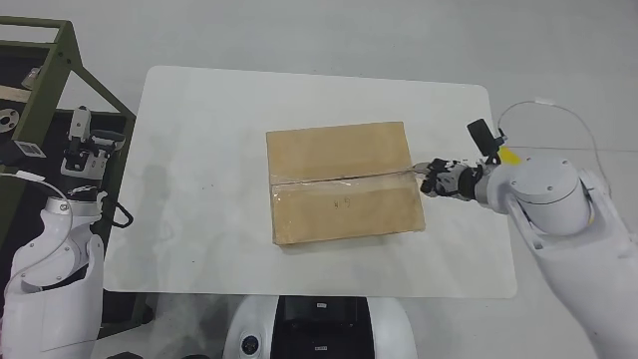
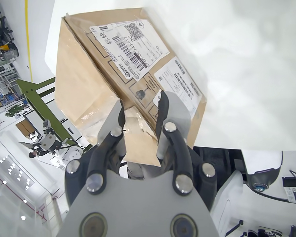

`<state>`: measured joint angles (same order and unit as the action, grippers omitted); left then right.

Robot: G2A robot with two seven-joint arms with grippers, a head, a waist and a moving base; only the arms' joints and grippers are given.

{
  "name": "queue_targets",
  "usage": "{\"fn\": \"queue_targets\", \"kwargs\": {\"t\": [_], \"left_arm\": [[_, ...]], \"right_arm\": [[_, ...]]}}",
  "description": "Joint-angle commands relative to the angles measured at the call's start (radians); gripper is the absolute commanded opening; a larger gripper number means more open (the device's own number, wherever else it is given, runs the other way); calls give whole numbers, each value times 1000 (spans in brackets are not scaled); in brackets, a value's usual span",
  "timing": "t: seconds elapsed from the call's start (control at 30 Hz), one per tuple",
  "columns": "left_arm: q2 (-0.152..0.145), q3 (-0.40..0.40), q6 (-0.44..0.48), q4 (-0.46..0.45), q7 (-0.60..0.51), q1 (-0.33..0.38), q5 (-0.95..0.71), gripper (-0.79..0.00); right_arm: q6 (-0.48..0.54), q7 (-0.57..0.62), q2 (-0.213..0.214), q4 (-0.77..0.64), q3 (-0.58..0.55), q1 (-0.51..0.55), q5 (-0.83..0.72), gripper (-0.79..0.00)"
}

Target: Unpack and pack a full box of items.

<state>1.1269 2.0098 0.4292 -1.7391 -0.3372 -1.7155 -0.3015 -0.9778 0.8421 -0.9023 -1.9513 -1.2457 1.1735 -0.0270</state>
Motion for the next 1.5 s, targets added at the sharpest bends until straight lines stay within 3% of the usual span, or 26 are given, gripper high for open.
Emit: {"fn": "queue_targets", "kwargs": {"t": [0.0,0.67,1.0,1.2,1.3,1.43,1.47], "left_arm": [[0,0,0,0,0,0,0,0],[0,0,0,0,0,0,0,0],[0,0,0,0,0,0,0,0],[0,0,0,0,0,0,0,0],[0,0,0,0,0,0,0,0],[0,0,0,0,0,0,0,0],[0,0,0,0,0,0,0,0]], "right_arm": [[-5,-4,8,3,8,-6,-7,-502],[30,-14,29,65,57,-31,-93,-505],[10,-56,48,-8,-26,5,-72,-474],[53,-75,58,-69,-73,25,-63,-483],[84,-67,58,-98,-58,9,-63,-551],[113,-61,53,-110,-16,-40,-61,-785],[121,-60,50,-111,-4,-52,-64,-785]]}}
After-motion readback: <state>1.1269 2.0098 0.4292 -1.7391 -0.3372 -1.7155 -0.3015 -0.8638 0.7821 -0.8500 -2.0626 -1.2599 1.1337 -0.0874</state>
